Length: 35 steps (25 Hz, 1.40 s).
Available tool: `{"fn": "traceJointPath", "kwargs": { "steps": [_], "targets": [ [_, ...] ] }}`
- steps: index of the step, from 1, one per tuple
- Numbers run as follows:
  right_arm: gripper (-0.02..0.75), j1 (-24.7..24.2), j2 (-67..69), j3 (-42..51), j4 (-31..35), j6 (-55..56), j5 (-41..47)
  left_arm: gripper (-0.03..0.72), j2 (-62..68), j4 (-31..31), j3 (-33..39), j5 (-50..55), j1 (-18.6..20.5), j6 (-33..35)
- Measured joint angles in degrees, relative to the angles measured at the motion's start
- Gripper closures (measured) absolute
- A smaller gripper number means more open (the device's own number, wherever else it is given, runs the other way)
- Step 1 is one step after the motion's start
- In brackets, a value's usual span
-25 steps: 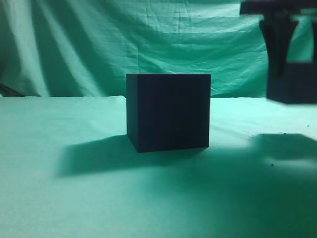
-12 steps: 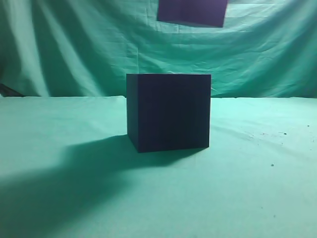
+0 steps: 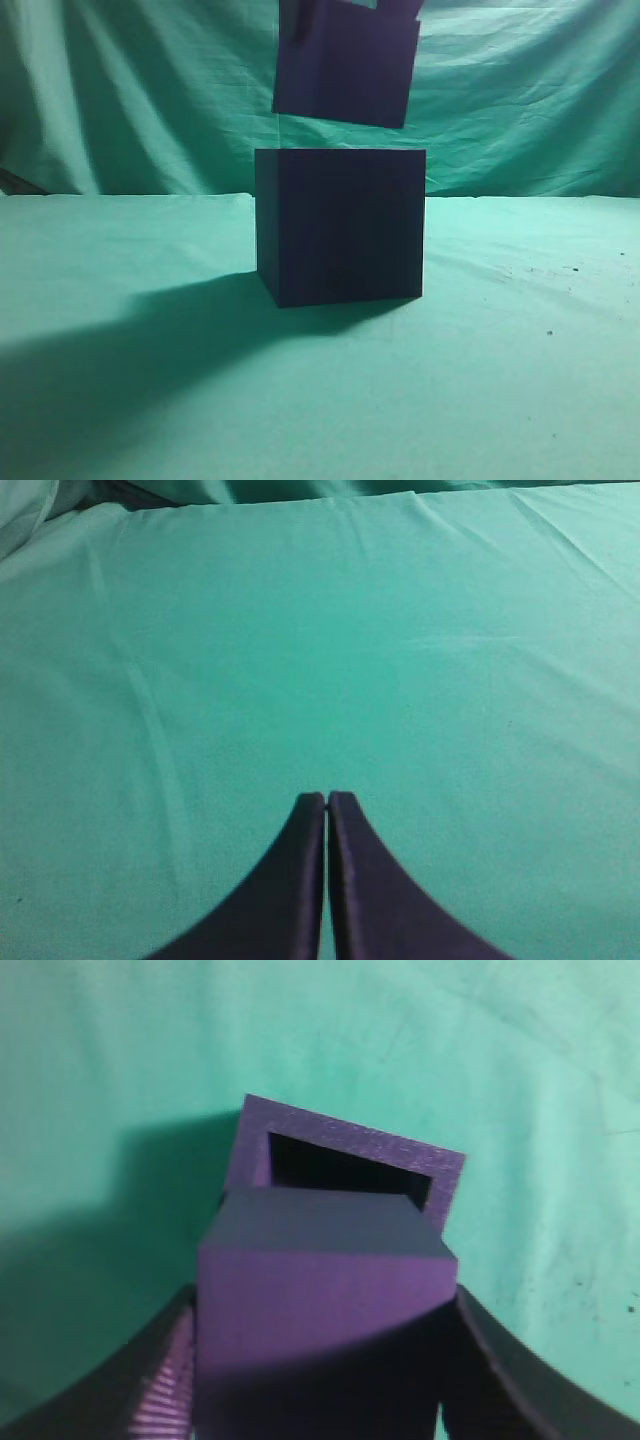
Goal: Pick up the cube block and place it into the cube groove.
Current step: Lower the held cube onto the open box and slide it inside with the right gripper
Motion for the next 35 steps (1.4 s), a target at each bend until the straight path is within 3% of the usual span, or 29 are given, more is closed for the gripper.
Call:
{"fn": "traceJointPath", "kwargs": {
  "steps": [35],
  "targets": [
    [0.3,0.44,3.73,-1.33,-1.06,7.95,0.59,0.688,0.0,0.0,0.0,0.0,0.0,0.0]
  ]
}}
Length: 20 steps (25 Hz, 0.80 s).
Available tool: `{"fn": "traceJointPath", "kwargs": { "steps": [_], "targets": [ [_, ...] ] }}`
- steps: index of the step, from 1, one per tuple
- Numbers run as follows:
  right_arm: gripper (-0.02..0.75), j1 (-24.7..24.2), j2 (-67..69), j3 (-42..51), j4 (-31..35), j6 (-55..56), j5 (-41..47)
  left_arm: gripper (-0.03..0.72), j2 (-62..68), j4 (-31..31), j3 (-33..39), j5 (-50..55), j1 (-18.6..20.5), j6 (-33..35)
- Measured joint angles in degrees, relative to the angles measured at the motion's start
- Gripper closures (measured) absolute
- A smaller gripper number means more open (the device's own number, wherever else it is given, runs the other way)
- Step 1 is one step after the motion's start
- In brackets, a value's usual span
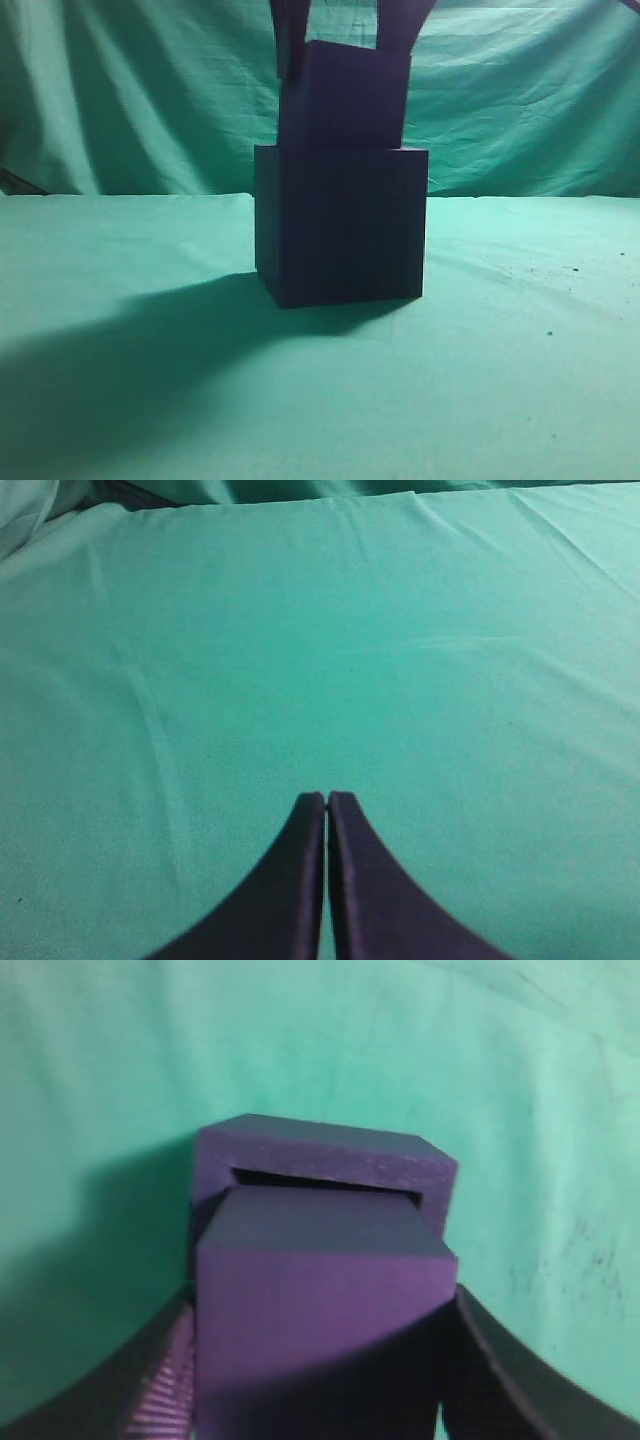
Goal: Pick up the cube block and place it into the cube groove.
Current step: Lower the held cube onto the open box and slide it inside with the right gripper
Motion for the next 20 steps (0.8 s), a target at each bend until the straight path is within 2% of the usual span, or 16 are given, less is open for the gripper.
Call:
{"fn": "traceJointPath", "kwargs": {
  "steps": [20],
  "targets": [
    [0.3,0.0,0.33,0.34,-0.51,0.46,1.12,0.688,0.0,0.0,0.0,0.0,0.0,0.0]
  ]
}}
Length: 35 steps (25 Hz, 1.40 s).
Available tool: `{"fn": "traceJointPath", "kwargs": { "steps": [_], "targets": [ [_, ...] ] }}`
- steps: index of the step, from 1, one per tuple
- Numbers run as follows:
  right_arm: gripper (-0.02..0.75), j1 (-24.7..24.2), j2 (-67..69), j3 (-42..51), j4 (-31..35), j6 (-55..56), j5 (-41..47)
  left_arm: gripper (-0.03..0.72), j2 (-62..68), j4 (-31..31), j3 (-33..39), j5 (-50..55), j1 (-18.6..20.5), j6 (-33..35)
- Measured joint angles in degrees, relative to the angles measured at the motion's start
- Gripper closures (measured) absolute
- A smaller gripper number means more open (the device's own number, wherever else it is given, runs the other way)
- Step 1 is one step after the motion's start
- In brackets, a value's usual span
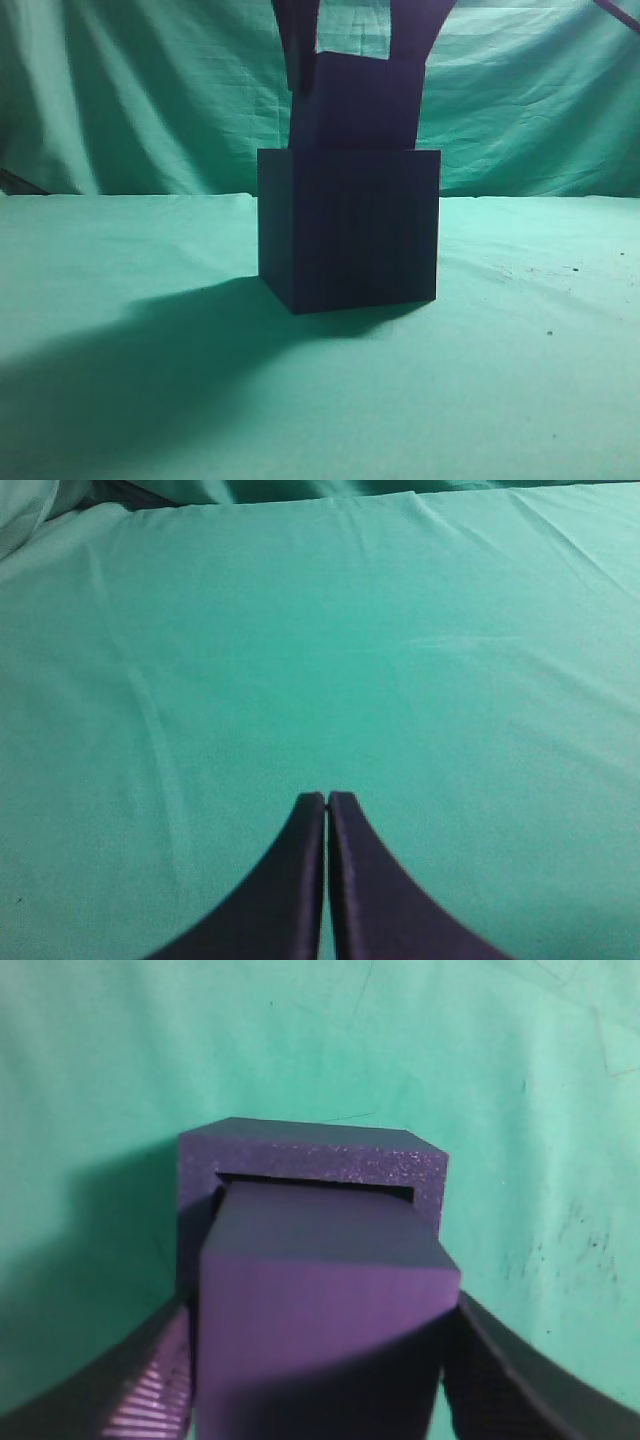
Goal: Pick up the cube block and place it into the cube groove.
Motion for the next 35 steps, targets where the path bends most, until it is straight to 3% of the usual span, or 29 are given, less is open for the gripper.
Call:
{"fn": "traceJointPath", "kwargs": {
  "steps": [3,14,19,22,29,35],
  "targets": [
    [0.241,0.0,0.0,0.0,0.0,-0.57,0.14,0.688,0.0,0.0,0.0,0.0,0.0,0.0],
    [0.248,0.0,-4.14,-5.55,-1.53,-2.04,0.79,0.688,0.0,0.0,0.0,0.0,0.0,0.0],
    [0.626,0.0,-13.12,-5.69,-1.41,-2.04,1.14,0.688,0.0,0.0,0.0,0.0,0.0,0.0],
    [0.738,0.0,-19.61,-5.69,-1.38,-2.04,1.51,0.688,0.0,0.0,0.0,0.0,0.0,0.0],
    [0.738,0.0,-35.94,0.87,-1.6,-4.62,1.99,0.688,0.0,0.0,0.0,0.0,0.0,0.0],
    [0.738,0.0,-52.7,18.92,-1.2,-6.49,-0.82,0.688,0.0,0.0,0.0,0.0,0.0,0.0]
  ]
}}
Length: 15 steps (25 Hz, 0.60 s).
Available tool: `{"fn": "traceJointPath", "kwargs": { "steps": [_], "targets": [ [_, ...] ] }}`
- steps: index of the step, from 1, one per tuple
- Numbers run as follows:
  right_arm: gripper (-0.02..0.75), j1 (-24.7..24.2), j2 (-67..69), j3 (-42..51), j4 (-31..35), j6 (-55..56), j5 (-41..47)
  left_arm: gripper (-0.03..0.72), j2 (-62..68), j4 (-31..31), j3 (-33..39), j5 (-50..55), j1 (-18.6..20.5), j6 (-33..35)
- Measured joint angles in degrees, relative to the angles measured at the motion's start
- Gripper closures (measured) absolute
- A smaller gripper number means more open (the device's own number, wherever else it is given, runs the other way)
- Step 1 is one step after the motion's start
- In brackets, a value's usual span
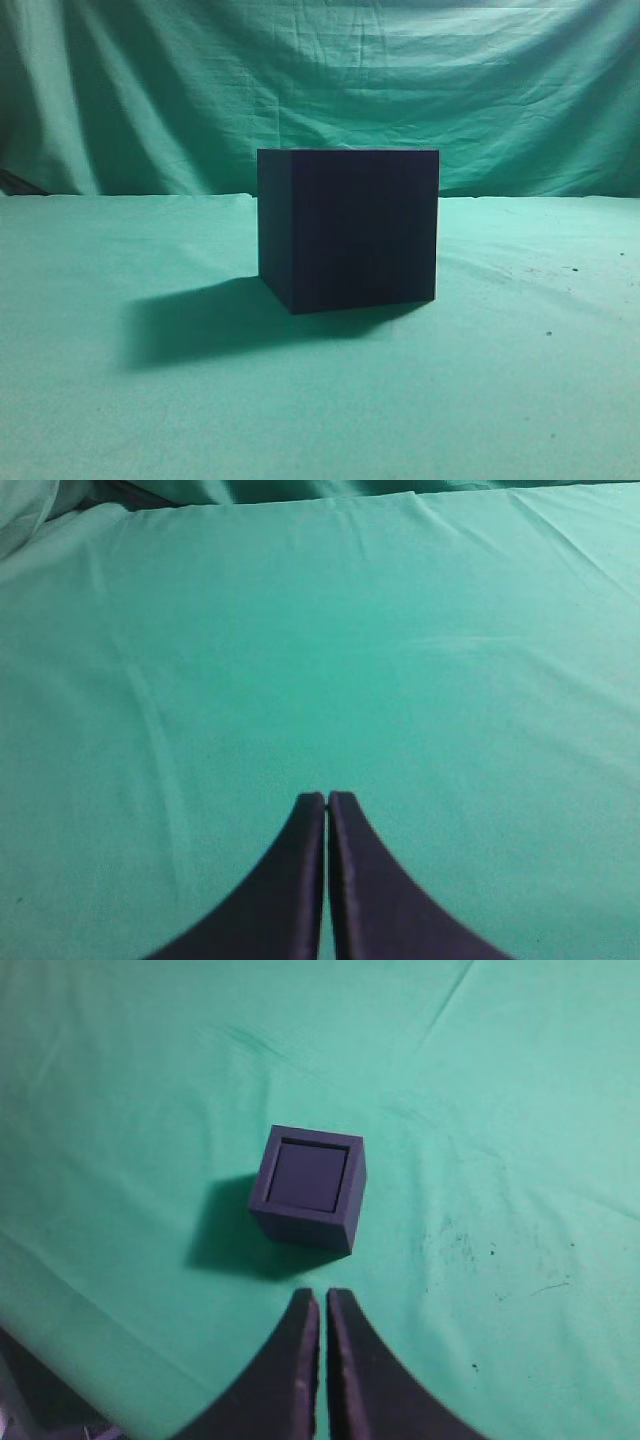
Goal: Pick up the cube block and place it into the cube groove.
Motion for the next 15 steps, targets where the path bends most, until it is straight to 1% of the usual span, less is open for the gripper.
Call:
{"fn": "traceJointPath", "kwargs": {
  "steps": [4,7,12,15],
  "targets": [
    [0.738,0.0,-12.12,11.55,1.2,-0.27,-6.49,0.688,0.0,0.0,0.0,0.0,0.0,0.0],
    [0.738,0.0,-19.97,16.82,2.92,-0.27,-7.32,0.688,0.0,0.0,0.0,0.0,0.0,0.0],
    [0.738,0.0,-28.49,19.25,3.56,-1.32,-5.78,0.688,0.0,0.0,0.0,0.0,0.0,0.0],
    [0.738,0.0,-30.69,19.48,3.44,-4.67,-6.74,0.688,0.0,0.0,0.0,0.0,0.0,0.0]
  ]
}}
